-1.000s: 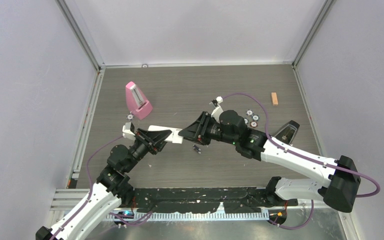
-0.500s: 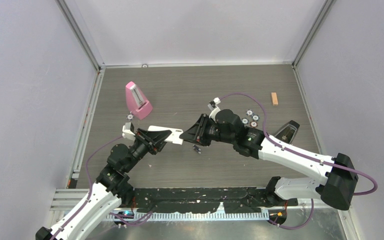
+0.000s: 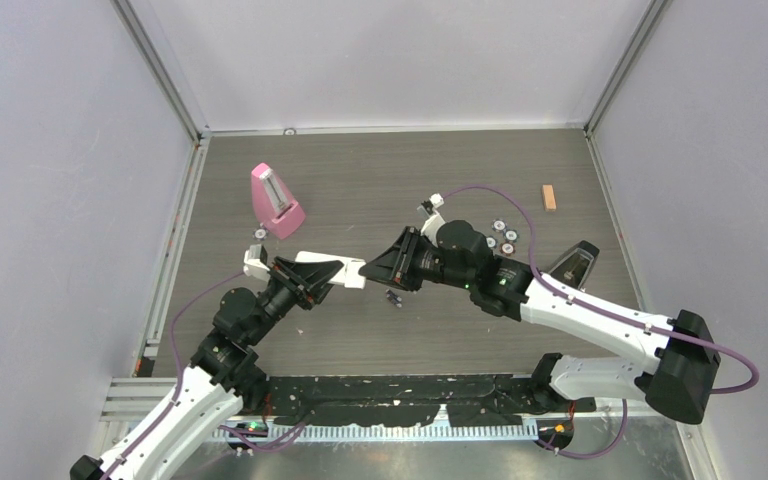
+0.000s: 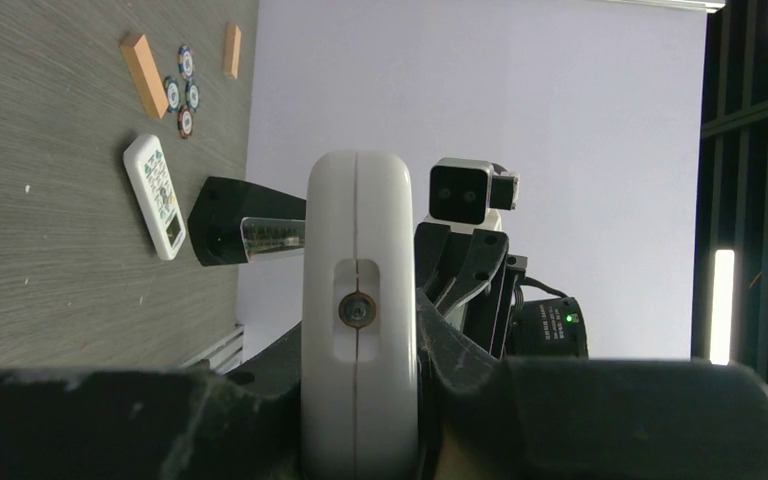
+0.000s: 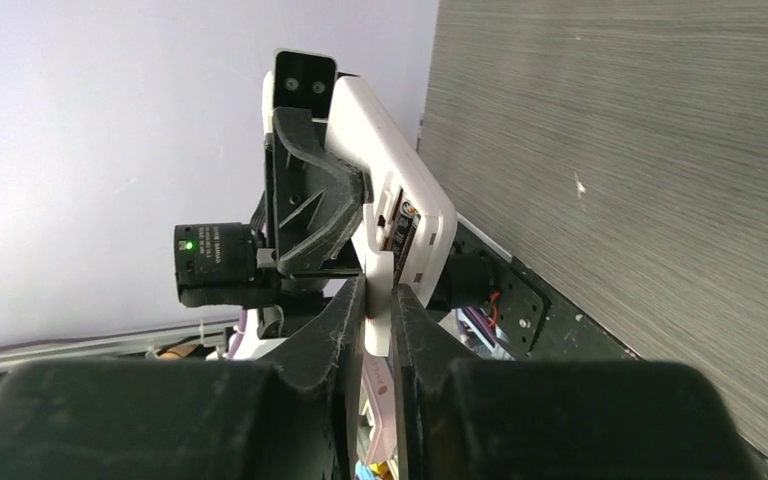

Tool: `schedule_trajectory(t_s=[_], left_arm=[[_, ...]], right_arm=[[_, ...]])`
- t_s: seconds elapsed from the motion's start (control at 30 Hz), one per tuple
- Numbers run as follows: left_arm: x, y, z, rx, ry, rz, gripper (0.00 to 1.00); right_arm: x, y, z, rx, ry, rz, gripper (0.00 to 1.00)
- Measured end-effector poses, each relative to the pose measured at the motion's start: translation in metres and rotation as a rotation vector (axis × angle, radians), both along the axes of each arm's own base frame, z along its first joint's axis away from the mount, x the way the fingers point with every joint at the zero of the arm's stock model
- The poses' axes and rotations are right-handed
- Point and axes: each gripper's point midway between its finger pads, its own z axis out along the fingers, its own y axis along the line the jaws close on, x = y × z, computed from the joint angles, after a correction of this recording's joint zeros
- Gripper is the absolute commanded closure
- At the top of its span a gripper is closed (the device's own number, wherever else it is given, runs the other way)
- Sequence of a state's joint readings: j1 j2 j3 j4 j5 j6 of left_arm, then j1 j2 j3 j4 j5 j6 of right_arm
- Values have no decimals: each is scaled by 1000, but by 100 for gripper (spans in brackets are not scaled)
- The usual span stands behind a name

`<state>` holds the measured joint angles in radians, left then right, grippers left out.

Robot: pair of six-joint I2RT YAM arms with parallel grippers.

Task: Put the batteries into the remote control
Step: Load the battery cover into the remote control.

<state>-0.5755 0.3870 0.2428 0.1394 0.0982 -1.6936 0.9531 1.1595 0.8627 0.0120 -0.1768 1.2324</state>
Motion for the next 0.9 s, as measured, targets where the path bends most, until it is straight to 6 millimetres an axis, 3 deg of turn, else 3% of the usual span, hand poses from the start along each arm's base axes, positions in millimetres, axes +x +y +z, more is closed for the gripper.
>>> schedule_trajectory(t_s=[0.57,0.9], left_arm=[[-2,1,7,-10,-21,0,100],[-2,1,9,-15,-29,-1,100]], right_arm=[[4,-2,32,228,-66,-50,95],[6,-4,18,196,-20,-74,95]])
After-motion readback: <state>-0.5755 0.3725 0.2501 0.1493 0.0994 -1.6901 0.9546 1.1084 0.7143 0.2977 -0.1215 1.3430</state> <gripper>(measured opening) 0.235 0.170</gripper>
